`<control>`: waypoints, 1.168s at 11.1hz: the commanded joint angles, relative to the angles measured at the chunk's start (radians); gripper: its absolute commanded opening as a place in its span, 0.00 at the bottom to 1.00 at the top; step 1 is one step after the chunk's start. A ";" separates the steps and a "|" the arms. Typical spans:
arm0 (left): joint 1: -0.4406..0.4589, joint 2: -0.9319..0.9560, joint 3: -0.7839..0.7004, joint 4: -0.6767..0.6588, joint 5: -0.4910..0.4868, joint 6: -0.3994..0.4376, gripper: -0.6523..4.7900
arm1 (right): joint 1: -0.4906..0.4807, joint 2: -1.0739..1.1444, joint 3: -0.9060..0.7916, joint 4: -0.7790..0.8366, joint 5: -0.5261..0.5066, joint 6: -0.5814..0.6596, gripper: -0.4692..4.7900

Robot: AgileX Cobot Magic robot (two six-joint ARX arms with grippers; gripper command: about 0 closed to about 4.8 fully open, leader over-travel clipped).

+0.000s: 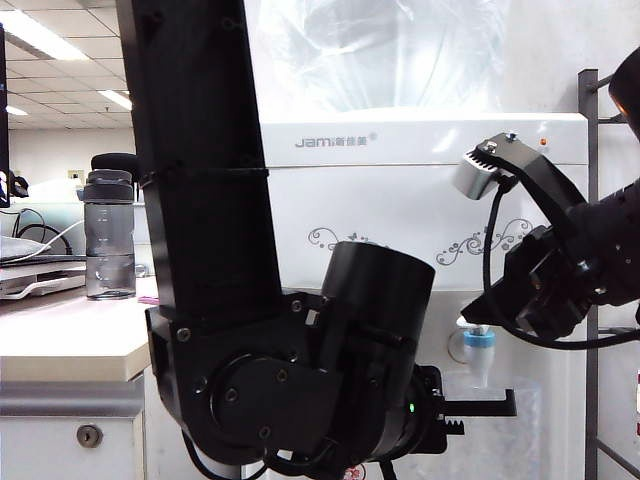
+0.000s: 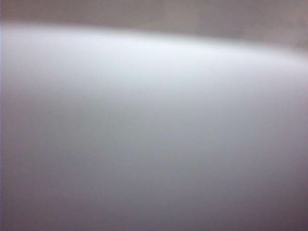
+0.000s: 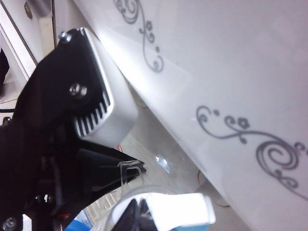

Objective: Pick up the plastic mug from the left desk, go to the cold water outlet of the water dispenser, press the vertical switch to get some water, then put the mug back on the desk.

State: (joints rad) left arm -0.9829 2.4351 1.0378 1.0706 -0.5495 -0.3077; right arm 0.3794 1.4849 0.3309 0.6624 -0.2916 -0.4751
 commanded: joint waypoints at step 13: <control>-0.001 0.002 0.005 0.000 0.012 0.001 0.11 | 0.001 0.013 -0.002 -0.061 0.005 0.005 0.08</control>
State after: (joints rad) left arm -0.9829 2.4363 1.0386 1.0710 -0.5495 -0.3073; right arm 0.3794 1.4925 0.3321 0.6529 -0.2916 -0.4751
